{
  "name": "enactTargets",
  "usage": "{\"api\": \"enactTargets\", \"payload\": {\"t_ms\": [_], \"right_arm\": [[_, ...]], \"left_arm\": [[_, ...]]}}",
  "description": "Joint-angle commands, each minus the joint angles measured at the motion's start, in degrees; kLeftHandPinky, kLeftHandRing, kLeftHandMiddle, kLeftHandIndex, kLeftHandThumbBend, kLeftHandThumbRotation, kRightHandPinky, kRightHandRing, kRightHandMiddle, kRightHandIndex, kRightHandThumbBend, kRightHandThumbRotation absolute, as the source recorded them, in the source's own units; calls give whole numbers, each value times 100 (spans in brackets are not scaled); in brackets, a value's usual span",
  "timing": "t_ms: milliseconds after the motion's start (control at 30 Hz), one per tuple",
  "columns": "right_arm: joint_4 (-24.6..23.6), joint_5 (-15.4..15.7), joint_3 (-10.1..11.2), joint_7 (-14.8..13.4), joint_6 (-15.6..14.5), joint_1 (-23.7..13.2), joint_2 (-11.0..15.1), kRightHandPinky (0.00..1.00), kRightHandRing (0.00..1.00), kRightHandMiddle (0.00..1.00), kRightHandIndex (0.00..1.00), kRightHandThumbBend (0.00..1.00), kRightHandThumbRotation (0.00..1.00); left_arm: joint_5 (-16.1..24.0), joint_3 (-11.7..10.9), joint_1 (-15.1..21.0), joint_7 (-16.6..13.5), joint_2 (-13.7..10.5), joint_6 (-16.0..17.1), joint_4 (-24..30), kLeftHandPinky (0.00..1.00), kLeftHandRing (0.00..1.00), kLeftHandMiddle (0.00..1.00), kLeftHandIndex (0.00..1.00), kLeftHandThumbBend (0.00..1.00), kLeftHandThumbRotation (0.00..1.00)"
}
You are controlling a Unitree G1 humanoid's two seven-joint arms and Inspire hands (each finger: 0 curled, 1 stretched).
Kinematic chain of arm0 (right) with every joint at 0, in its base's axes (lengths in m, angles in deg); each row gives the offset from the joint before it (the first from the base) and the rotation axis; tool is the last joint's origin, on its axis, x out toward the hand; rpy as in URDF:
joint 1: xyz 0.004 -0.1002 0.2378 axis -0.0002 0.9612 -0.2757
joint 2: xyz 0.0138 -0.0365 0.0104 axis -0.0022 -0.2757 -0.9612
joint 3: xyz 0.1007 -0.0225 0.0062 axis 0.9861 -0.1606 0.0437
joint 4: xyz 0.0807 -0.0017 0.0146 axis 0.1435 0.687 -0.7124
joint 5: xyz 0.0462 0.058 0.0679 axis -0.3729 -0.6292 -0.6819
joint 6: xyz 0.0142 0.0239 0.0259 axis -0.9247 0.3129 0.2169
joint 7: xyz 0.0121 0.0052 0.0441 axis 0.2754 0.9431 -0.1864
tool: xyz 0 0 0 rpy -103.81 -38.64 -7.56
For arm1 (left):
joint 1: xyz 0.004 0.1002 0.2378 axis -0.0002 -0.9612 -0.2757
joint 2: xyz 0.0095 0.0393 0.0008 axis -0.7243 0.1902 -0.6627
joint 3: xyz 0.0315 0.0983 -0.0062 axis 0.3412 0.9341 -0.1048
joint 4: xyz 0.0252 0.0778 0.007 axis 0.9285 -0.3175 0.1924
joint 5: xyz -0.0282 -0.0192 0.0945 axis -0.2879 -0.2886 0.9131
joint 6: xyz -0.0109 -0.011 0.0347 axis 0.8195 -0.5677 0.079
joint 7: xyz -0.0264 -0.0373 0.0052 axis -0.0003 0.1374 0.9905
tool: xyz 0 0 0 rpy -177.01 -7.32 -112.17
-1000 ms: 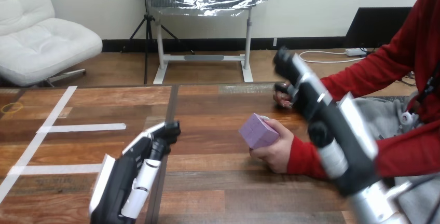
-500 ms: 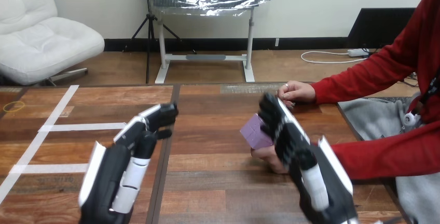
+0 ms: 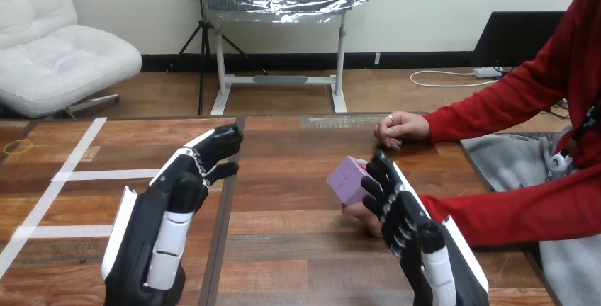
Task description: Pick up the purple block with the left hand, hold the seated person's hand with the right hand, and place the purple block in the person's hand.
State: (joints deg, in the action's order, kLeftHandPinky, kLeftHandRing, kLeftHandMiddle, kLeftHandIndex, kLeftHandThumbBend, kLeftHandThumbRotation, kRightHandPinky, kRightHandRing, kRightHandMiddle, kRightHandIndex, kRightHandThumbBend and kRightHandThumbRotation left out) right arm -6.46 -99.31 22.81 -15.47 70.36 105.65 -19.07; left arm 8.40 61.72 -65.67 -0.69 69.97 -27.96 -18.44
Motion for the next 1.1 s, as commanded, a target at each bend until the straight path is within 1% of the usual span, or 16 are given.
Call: {"api": "enactTargets", "payload": {"t_ms": [0,233,433,467,600,733,1067], "right_arm": [[-515,-106,6,0,104,-70,-148,100,100,100,100,89,100],[-742,-51,9,-13,85,82,-128,100,100,100,100,89,100],[-897,-14,20,-27,78,172,-121,100,100,100,100,88,100],[-930,-15,22,-23,71,193,-110,100,100,100,100,88,100],[-1008,-23,24,-4,46,239,-87,100,100,100,100,87,100],[-1044,-29,27,1,32,261,-84,100,100,100,100,86,100],[-1083,-29,31,-6,-10,267,-87,100,100,100,100,84,100]], "left_arm": [[-330,124,49,62,201,-40,129,85,86,84,81,64,100],[-531,225,-3,124,230,-46,55,91,89,87,86,64,100],[-601,295,-53,179,213,-132,15,97,92,91,89,66,100],[-655,318,-67,213,198,-187,20,98,93,92,90,67,100],[-819,366,-102,306,172,-319,48,99,97,95,93,68,100],[-906,378,-101,370,174,-345,37,100,99,98,95,67,100],[-815,377,-60,328,215,-312,8,100,99,98,96,65,100]]}}
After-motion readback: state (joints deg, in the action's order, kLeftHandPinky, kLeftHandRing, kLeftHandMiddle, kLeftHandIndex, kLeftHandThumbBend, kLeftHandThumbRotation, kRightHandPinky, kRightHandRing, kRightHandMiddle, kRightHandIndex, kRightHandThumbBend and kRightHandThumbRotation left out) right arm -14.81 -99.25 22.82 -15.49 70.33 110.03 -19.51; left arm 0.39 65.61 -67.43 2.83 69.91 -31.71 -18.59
